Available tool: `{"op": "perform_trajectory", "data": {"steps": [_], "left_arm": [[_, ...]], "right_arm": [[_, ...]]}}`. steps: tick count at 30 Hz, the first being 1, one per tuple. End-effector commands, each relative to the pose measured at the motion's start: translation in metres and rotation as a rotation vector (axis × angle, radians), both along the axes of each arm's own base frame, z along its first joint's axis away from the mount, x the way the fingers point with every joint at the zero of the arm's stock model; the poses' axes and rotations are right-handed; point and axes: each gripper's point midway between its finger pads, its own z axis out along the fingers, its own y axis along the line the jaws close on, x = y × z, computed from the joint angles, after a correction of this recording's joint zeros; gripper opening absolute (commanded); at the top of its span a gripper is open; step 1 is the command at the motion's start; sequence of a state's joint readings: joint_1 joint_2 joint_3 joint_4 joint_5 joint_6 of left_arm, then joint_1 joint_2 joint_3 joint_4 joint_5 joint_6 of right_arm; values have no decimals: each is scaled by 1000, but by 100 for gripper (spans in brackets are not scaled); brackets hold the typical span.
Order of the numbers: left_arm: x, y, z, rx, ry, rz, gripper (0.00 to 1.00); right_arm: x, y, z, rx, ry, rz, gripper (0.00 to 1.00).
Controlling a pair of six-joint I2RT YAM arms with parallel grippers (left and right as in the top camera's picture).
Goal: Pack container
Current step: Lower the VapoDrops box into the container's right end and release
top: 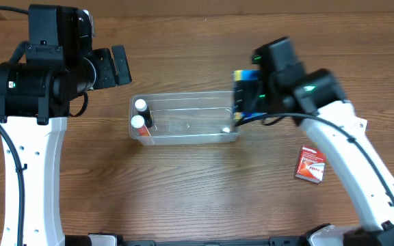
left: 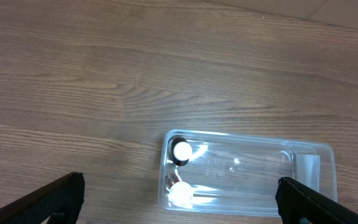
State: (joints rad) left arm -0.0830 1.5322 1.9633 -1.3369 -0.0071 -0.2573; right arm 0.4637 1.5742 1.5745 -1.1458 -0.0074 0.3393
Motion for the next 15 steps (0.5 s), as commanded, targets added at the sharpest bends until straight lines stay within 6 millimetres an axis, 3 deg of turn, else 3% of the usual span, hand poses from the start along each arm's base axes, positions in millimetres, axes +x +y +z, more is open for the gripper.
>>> {"op": "perform_trajectory", "data": {"steps": [1, 3, 9, 15], "left_arm": [[0, 2, -2, 12, 5, -8, 100], [-1, 2, -2, 12, 8, -8, 100], [-3, 3, -4, 14, 20, -7, 100], [-4, 3, -5, 16, 25, -7, 100]], "right_arm": [[-2, 31, -17, 1, 21, 40, 71], [3, 42, -33, -13, 44, 58, 71], [9, 45, -88, -83, 164, 57, 71], [16, 50, -99, -85, 163, 60, 71]]}}
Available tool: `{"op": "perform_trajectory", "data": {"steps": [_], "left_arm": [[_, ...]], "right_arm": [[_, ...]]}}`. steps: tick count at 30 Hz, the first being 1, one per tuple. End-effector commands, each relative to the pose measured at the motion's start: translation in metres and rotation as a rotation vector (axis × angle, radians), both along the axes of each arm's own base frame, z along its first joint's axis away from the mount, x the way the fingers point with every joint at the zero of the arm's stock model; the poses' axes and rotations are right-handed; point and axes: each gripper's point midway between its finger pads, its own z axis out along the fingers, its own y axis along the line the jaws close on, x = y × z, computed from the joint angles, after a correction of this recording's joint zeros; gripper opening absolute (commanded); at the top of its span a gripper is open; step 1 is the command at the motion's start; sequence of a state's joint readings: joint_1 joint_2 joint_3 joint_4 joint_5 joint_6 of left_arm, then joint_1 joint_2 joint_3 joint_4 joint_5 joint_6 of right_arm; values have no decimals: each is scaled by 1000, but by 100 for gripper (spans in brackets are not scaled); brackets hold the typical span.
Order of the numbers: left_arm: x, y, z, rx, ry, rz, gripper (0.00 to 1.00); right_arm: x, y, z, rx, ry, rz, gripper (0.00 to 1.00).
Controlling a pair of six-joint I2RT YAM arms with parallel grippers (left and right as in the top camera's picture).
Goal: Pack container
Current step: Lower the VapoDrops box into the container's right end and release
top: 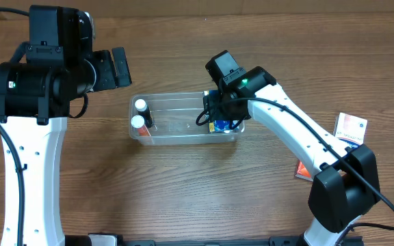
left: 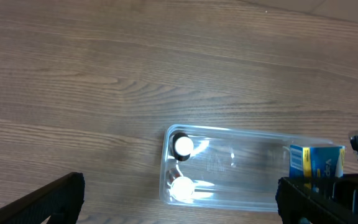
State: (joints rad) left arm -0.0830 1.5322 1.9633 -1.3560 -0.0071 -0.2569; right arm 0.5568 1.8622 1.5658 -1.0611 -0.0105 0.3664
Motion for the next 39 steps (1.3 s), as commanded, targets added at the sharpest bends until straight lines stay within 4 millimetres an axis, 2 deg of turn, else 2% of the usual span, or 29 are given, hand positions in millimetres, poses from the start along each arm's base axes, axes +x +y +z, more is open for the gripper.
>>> {"op": "perform_trajectory", "data": {"steps": [1, 7, 15, 20, 22, 23, 24, 27, 29, 33, 35, 38, 39], "left_arm": [[0, 3, -2, 13, 7, -7, 100], [-1, 3, -2, 13, 8, -6, 100], [-1, 3, -2, 14, 7, -6, 100], [-1, 3, -2, 14, 7, -6, 100], [-1, 3, -2, 14, 8, -6, 100], [-1, 3, -2, 14, 8, -6, 100], [-1, 3, -2, 14, 8, -7, 100], [0, 3, -2, 14, 7, -7, 100], [0, 3, -2, 15, 7, -7, 100], [-1, 3, -3, 20, 11, -13, 100], [-1, 3, -3, 20, 11, -13, 100], [-2, 3, -3, 20, 14, -13, 100], [-2, 3, -3, 20, 15, -13, 100]], "right_arm": [[7, 1, 6, 11, -33, -10, 71], [10, -1, 2, -4, -37, -15, 71], [8, -3, -30, -55, 34, -20, 72], [8, -4, -34, -60, 41, -19, 72], [8, -4, -33, -60, 40, -19, 78], [8, -4, -33, -63, 38, -20, 94], [9, -5, -33, -67, 36, -21, 100], [16, -10, -29, -98, -2, -33, 100], [21, -11, -18, -103, -29, -39, 100], [37, -16, 52, -82, -178, -71, 100], [42, -40, 99, -87, -270, -169, 100], [41, -94, 150, -66, -355, -319, 100], [40, -113, 159, -64, -369, -365, 100]]}}
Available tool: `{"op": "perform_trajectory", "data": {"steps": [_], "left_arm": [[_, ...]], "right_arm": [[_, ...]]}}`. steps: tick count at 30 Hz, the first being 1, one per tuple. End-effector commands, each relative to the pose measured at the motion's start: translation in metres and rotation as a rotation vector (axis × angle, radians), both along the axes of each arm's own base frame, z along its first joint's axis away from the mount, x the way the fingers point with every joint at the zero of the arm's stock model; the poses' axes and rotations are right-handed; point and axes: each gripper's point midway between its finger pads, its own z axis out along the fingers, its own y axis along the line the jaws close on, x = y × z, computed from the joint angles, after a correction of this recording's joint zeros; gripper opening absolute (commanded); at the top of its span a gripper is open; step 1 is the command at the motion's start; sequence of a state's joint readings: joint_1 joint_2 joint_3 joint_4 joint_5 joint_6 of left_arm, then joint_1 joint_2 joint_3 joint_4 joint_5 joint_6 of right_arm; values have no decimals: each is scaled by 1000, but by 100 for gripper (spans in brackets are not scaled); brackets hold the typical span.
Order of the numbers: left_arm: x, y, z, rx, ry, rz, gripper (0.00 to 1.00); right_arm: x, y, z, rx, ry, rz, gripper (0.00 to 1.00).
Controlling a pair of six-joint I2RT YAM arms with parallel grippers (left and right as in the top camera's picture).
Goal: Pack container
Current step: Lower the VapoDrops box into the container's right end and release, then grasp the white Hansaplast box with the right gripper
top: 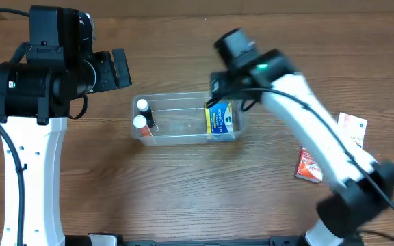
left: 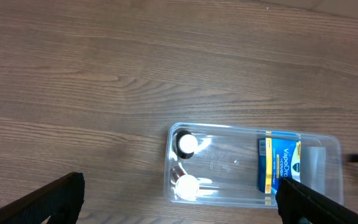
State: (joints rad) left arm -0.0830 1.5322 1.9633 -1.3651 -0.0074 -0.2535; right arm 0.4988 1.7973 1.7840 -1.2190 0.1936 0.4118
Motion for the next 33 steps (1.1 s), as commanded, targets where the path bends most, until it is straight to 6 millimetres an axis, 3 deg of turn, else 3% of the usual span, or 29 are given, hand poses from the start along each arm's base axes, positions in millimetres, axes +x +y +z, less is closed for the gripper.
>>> {"op": "perform_trajectory", "data": {"steps": [1, 4, 7, 12, 17, 20, 25, 33], "left_arm": [[-1, 3, -2, 17, 8, -11, 100], [-1, 3, -2, 17, 10, -11, 100], [-1, 3, -2, 17, 10, -11, 100], [-1, 3, -2, 16, 10, -10, 100], [-1, 3, -2, 16, 10, -10, 100], [-1, 3, -2, 16, 9, -10, 100], [-1, 3, -2, 16, 10, -10, 100], [-1, 3, -2, 17, 10, -11, 100]], "right_arm": [[4, -101, 83, 28, -196, -271, 100], [-9, -194, 76, -27, -126, -476, 99], [-26, -254, 34, -20, 26, -555, 100], [-53, -316, -47, -36, 223, -645, 100], [-67, -340, -106, -42, 339, -635, 100], [-63, -339, -125, 18, 341, -596, 99], [-62, -343, -138, 28, 357, -589, 100], [-56, -333, -140, 74, 341, -492, 100]]}}
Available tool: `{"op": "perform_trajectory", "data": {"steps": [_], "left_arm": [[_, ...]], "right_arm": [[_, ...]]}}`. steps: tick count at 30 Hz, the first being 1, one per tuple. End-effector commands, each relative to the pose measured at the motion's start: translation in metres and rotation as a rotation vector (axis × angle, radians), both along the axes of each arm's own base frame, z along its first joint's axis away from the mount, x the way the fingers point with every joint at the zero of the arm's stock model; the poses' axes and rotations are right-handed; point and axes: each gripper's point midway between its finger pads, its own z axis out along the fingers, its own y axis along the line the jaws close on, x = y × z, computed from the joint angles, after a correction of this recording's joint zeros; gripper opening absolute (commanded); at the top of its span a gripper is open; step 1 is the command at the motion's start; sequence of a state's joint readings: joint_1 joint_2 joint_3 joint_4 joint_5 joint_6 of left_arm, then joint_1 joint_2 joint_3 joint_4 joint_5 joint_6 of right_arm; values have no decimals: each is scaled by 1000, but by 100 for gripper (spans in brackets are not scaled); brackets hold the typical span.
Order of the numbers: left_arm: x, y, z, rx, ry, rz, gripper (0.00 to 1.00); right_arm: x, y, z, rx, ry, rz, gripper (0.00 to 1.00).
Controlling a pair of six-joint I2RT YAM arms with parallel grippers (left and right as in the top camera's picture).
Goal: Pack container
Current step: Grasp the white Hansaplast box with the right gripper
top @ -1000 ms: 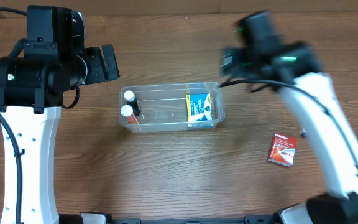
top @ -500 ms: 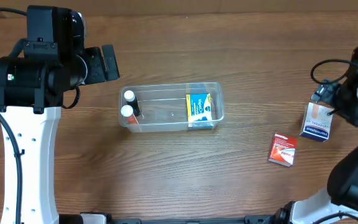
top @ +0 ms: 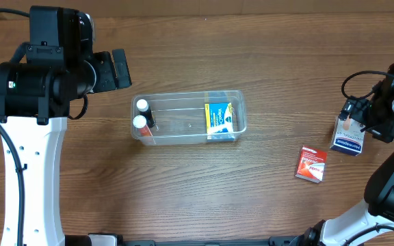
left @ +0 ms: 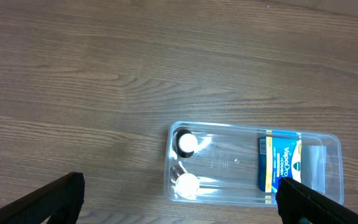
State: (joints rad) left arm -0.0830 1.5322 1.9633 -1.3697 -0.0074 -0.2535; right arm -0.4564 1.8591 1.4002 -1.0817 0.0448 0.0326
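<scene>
A clear plastic container [top: 183, 130] lies at the table's middle. Two white-capped bottles [top: 139, 113] stand at its left end, and a blue and yellow box [top: 219, 117] lies flat at its right end. In the left wrist view the container [left: 229, 155] sits below my left gripper [left: 179, 186], which is open, wide and empty, high above the table's left. My right gripper [top: 358, 117] is at the far right, over the upper end of a white and blue box [top: 348, 142], and looks open. A red box [top: 311, 165] lies to the left of that one.
The left arm [top: 29, 89] stands tall at the back left. A black cable [top: 358, 82] loops by the right wrist. The white and blue box lies close to the table's right edge. Bare wooden table [top: 183, 191] spreads in front of the container.
My right arm has gone from just behind the container's right end to the far right, over the white and blue box. The blue and yellow box stays in the container. The left arm is unchanged.
My right gripper first held the blue and yellow box just right of the container. Then it had it down inside the right end. Then the box lay flat in the container with the gripper behind it. Now the gripper is over the white and blue box.
</scene>
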Motion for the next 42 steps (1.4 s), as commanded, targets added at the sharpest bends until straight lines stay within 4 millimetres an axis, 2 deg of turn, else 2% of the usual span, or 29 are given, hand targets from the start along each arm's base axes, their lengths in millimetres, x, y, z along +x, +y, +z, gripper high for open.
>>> {"op": "perform_trajectory", "data": {"steps": [1, 6, 10, 17, 20, 28, 33, 37, 42], "left_arm": [[0, 3, -2, 16, 5, -10, 100], [0, 3, -2, 16, 5, -11, 100], [0, 3, -2, 16, 5, -11, 100], [1, 3, -1, 15, 2, -10, 100], [1, 3, -1, 15, -2, -10, 100], [1, 2, -1, 15, -1, -11, 100], [1, 3, -1, 15, -1, -10, 100], [1, 3, -1, 16, 2, -10, 100], [1, 3, -1, 16, 1, -10, 100]], "right_arm": [[3, 4, -4, 30, -15, 45, 100], [6, 2, -3, 19, -27, 68, 100], [6, 2, -6, 11, -21, 170, 100], [-5, 5, -30, 16, -3, 192, 100], [-15, -2, -41, -28, 36, 186, 100], [-18, 1, -57, -28, 26, 185, 100], [-13, -2, -57, -40, 7, 184, 91], [-11, -3, -57, -44, 0, 183, 78], [-10, -3, -56, -42, -6, 146, 72]]}}
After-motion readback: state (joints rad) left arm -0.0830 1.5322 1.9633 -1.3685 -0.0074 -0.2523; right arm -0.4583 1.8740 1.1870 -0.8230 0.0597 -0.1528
